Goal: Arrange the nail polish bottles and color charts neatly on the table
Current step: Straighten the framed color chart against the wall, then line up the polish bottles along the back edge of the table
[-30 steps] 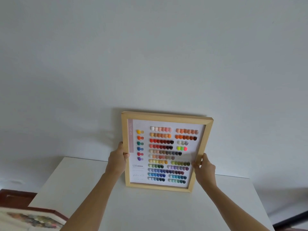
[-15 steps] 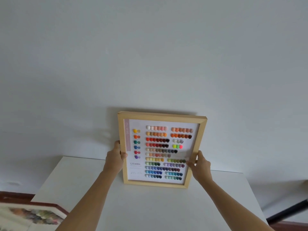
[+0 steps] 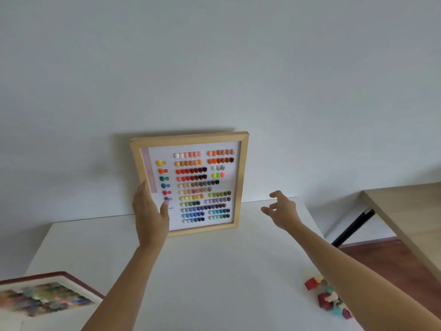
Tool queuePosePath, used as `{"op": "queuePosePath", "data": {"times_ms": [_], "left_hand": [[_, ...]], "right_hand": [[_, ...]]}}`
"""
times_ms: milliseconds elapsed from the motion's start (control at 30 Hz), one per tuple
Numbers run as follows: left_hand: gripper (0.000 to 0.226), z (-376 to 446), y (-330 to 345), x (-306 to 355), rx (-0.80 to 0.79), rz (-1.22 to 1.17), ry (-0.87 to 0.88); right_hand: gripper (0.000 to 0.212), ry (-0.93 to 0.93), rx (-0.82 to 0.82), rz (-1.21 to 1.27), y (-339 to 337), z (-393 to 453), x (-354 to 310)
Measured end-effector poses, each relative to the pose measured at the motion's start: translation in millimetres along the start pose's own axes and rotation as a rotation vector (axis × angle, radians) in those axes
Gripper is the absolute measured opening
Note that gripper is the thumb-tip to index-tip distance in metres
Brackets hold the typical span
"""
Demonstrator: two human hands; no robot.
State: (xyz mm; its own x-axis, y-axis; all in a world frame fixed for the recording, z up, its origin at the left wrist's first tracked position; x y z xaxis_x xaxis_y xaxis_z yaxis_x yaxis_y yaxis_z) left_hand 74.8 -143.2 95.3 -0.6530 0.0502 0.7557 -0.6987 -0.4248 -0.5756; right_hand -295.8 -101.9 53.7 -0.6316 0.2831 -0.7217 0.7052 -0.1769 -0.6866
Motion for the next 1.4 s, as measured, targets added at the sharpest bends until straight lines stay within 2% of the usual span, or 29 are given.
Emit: {"op": "queuePosePath", "data": {"times_ms": [167,400,567,700,900,1033,1167,1400], "left_hand": [[0.059,-41.7,29.1,31.9,-0.115,-0.065,0.198],[0.051,-108.7,101.4,67.0,-0.417,-0.098,0.327],[0.045,-176.2,144.3,85.2,-0.655,-0.111,0.376],[0.043,-217.2,178.4,95.7,-0.794,-0.091,0.349],[0.036,-268.0,233.9,119.0,-0.906,0.004,0.267],[0.038,-304.4,266.3,137.7,-0.976,0.094,0.221],[0.036,-323.4,288.1,151.6,-0.971,0.194,0.195],[0.014,-319.4,302.4,151.4,-0.899,0.257,0.153]], "right_hand": [[0.033,0.054,0.031,-0.023,-37.5,-34.0,32.4],[0.018,0.129,0.065,-0.106,-92.1,-89.6,86.9],[0.014,0.169,0.061,-0.18,-126.7,-127.7,138.1],[0.015,0.206,0.058,-0.174,-144.4,-140.4,183.4],[0.015,0.147,-0.062,-0.163,-138.9,-122.0,227.9],[0.026,0.082,-0.159,-0.135,-121.1,-100.9,237.5],[0.032,0.002,-0.262,-0.16,-101.7,-83.4,237.3],[0.018,-0.089,-0.356,-0.295,-83.2,-60.5,238.0]]}}
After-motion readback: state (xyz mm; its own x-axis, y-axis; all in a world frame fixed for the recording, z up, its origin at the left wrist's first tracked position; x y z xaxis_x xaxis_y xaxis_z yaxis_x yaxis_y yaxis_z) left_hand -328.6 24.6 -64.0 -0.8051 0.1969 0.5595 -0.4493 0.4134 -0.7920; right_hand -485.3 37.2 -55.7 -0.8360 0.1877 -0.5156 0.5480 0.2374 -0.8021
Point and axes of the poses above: each hand's wrist, its own z-axis towards the middle knuckle, its own y-axis out of the palm, x = y × z, the point moved 8 cm from there along z, towards the middle knuckle, and after that the axes turned 7 degrees about -y, right-handed, at the moved point
